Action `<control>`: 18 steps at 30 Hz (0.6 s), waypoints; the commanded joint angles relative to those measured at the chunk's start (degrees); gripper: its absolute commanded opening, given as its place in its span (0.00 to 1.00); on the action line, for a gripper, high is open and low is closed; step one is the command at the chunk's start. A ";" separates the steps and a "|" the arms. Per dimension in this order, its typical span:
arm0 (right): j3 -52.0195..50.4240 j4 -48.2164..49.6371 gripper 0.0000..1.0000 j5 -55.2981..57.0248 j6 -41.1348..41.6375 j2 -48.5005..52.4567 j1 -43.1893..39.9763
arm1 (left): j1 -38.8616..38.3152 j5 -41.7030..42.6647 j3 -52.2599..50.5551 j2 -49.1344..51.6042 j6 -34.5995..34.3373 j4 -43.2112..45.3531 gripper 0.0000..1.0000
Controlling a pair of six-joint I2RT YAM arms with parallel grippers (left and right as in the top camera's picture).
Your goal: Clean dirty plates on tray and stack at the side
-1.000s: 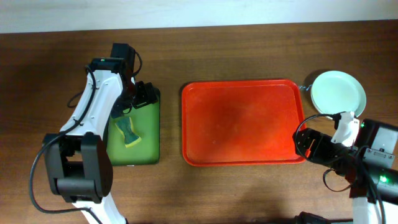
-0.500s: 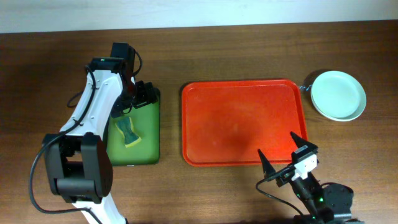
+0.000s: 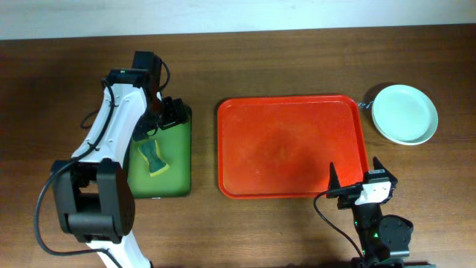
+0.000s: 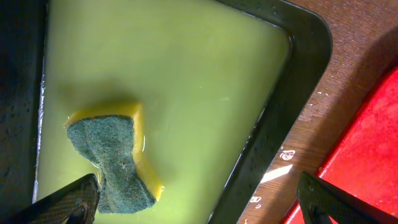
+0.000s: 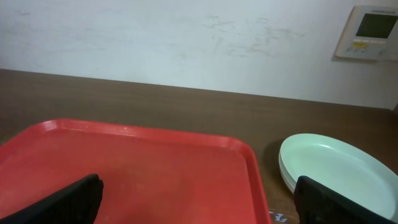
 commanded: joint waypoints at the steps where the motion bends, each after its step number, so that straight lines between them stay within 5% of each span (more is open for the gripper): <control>1: -0.52 -0.20 0.99 1.07 0.66 -0.50 0.33 | 0.28 0.22 0.35 -0.96 0.70 -0.07 0.99; 13: -0.52 -0.20 0.98 1.07 0.66 -0.48 0.33 | -0.92 0.22 0.33 -1.07 0.70 -0.09 0.99; 18: -0.52 -0.20 0.98 1.07 0.66 -0.48 0.33 | -1.29 -6.82 -4.24 -15.98 2.14 0.57 0.99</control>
